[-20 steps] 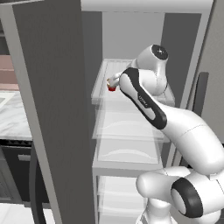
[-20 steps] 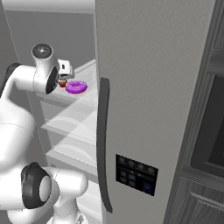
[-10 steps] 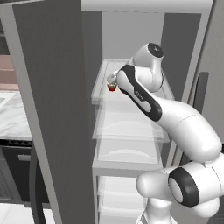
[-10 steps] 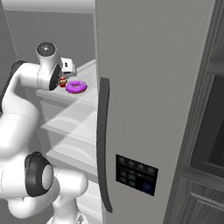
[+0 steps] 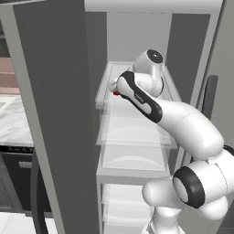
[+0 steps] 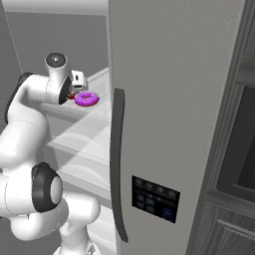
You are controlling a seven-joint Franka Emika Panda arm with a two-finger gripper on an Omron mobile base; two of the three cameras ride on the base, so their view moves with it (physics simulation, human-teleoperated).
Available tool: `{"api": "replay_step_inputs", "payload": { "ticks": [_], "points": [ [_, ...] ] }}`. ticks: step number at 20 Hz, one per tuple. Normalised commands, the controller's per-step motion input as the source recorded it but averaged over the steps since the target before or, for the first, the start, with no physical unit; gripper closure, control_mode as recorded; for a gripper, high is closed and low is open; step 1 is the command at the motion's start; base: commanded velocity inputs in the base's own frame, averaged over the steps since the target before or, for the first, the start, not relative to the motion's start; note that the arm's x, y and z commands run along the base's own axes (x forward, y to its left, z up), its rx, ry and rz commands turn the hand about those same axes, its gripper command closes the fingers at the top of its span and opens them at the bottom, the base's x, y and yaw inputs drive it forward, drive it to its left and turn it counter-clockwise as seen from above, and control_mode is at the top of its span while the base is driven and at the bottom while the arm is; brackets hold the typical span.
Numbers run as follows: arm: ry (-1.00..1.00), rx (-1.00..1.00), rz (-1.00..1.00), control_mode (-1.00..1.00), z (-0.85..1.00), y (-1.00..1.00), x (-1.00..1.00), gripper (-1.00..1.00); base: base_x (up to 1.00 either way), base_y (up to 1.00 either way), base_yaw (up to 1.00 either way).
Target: Take the cupcake and donut from the fridge and place them on the empty tray on the dining counter.
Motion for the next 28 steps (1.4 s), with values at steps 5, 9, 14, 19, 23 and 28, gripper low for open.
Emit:
{"api": "replay_step_inputs", "payload": {
  "ticks": [5,9,14,19,23,28],
  "points": [
    [0.01,0.00,0.00,-1.00,-0.12,0.09,0.30,-1.00,0.00,0.00,0.00],
    [0.00,0.00,0.00,-1.00,0.00,0.03,0.33,-1.00,0.00,0.00,0.00],
    [0.00,0.00,0.00,-1.00,0.00,0.00,0.15,-1.00,0.00,0.00,0.00],
    [0.00,0.00,0.00,-1.00,0.00,0.00,0.00,-1.00,0.00,0.00,0.00],
    [0.00,0.00,0.00,-1.00,0.00,0.00,0.00,-1.00,0.00,0.00,0.00],
    [0.00,0.00,0.00,-1.00,-0.04,0.00,0.00,-1.00,0.00,0.00,0.00]
  ]
}}
